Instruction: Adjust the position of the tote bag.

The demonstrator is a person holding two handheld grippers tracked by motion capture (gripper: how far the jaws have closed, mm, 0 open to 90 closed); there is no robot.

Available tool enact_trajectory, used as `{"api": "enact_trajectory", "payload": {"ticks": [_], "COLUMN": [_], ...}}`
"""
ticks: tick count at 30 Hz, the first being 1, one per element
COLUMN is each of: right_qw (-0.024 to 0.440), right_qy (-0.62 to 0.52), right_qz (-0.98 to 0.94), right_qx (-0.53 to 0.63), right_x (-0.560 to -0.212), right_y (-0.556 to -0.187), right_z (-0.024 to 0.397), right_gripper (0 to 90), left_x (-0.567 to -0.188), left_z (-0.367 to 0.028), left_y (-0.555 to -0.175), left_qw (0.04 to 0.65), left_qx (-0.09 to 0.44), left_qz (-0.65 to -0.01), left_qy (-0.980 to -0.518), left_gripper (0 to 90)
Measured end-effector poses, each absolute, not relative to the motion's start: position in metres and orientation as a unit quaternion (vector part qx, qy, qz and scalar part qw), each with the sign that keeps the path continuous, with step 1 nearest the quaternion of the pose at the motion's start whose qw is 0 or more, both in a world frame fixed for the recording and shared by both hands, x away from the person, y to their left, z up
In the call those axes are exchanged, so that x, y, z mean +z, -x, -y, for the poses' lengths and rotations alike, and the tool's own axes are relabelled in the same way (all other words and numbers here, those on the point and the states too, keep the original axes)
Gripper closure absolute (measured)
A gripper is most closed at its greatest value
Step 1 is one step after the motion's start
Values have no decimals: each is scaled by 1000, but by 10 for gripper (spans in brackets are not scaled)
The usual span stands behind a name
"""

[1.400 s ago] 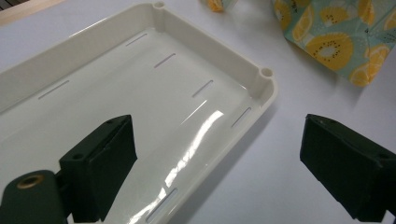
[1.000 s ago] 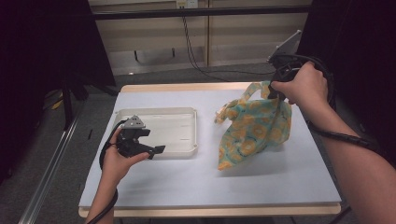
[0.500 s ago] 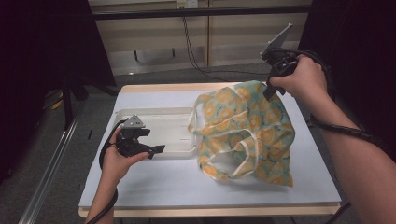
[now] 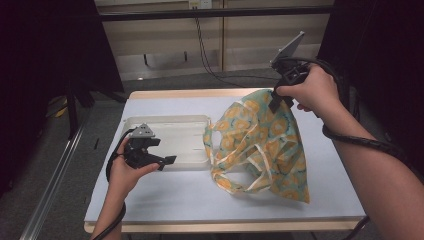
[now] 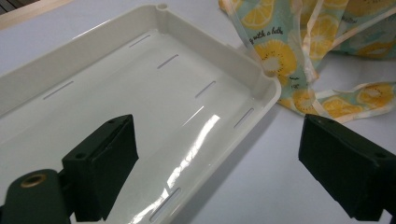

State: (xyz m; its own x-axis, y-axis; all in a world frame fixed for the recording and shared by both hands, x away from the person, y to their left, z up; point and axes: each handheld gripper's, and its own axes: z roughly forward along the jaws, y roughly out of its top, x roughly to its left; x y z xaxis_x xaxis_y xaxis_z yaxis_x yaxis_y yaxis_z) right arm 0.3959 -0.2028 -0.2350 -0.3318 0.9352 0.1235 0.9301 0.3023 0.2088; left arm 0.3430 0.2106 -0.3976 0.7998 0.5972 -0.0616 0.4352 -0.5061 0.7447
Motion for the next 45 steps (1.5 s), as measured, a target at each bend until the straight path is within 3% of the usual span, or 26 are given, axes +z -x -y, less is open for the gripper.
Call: {"api": "enact_trajectory", "payload": {"ticks": [10,13,17,19,23,25,26,28,32,45], "right_qw": [28,21,18,14,6,1,-4,-15,-16,11], "right_qy": [-564,-576,-575,-568,-582,-585,-580,-579,-567,-372], "right_qz": [-818,-808,-811,-819,-810,-807,-811,-812,-820,-924], "right_qx": [113,118,105,82,79,79,73,73,71,84], "right_x": [-242,-247,-251,-259,-259,-259,-261,-261,-261,-242], "right_y": [-384,-381,-381,-381,-382,-382,-382,-383,-383,-392], "right_z": [205,205,204,203,203,203,203,205,207,210], "right_gripper": [579,689,701,620,761,778,869,900,900,900], "left_x": [-398,-398,-398,-397,-396,-396,-396,-394,-393,-395], "left_z": [-210,-209,-208,-208,-209,-210,-209,-209,-209,-208], "left_y": [-343,-343,-343,-343,-342,-342,-342,-342,-341,-343], "left_qw": [399,398,399,400,400,398,403,399,405,403], "left_qx": [101,102,102,103,105,107,105,108,109,108], "left_qz": [-305,-301,-301,-300,-301,-300,-298,-296,-295,-296], "left_qy": [-859,-860,-860,-860,-859,-861,-859,-861,-859,-859], "left_gripper": [111,112,116,119,121,123,127,131,136,150]}}
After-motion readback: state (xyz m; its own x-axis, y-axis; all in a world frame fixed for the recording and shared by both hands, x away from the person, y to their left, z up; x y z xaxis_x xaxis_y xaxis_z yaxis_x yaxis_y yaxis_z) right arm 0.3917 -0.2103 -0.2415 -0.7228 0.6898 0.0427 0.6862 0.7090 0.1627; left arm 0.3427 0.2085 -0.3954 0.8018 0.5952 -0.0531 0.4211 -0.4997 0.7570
